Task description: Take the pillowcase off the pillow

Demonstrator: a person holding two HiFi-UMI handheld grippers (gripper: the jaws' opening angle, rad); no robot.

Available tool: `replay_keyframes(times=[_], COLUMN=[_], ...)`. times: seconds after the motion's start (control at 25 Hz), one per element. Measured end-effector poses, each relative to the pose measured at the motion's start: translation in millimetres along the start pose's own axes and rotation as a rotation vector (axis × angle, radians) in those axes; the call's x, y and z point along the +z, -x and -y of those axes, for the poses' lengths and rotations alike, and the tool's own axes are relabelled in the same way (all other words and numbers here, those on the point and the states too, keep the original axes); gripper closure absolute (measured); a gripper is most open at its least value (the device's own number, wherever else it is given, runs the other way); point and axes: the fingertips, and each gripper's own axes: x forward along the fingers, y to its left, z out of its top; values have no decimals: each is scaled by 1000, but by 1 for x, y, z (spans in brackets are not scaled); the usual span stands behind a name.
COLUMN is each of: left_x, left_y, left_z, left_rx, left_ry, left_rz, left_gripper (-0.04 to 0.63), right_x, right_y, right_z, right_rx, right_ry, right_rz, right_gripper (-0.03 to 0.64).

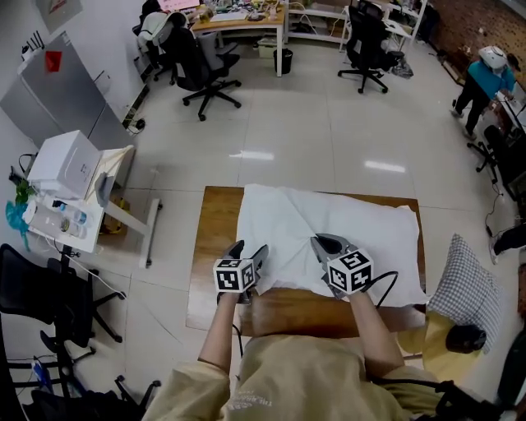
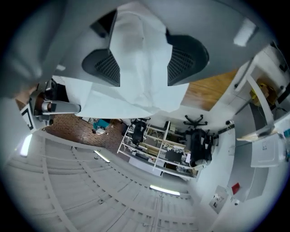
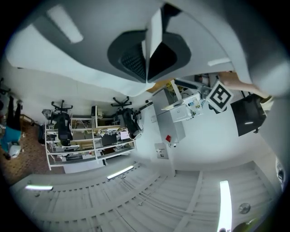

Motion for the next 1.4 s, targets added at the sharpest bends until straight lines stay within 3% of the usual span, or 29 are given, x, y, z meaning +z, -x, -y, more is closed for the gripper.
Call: replay_keyframes(times=[0.08, 0.28, 0.52, 0.56, 0.72, 0.8, 0.88, 1.0, 1.16, 1.4], left_x=[-15, -34, -55, -57, -65, -64, -49, -15, 14, 40], left_y=[-19, -50, -54, -55, -54, -48, -33, 1, 40, 69], left_z=[-3, 10, 25, 29, 47, 48, 52, 67, 95, 84], left_rx=[-70, -272, -429, -448, -497, -489, -518, -618, -690, -731], left_ry=[44, 51, 254, 280, 334, 333, 348, 382, 332, 473], left_rz=[-79, -187, -257, -259, -265, -253, -206, -125, -87, 15], left_gripper=[264, 209, 176, 182, 366, 474, 515, 534, 543, 569], right_x=[1, 9, 17, 17, 6, -10, -32, -57, -62, -53], right_y=[4, 10, 21, 22, 19, 14, 11, 17, 25, 32], right_z=[-8, -25, -36, -37, -38, -31, -15, 14, 29, 25], right_rx=[8, 15, 16, 16, 3, -53, -137, -233, -278, -382], right_ry=[9, 37, 48, 47, 63, 112, 164, 156, 137, 244], right_rz=[3, 9, 33, 35, 17, -30, -98, -166, -172, -281], right_gripper=[617, 617, 617, 617, 617, 617, 617, 617, 617, 617])
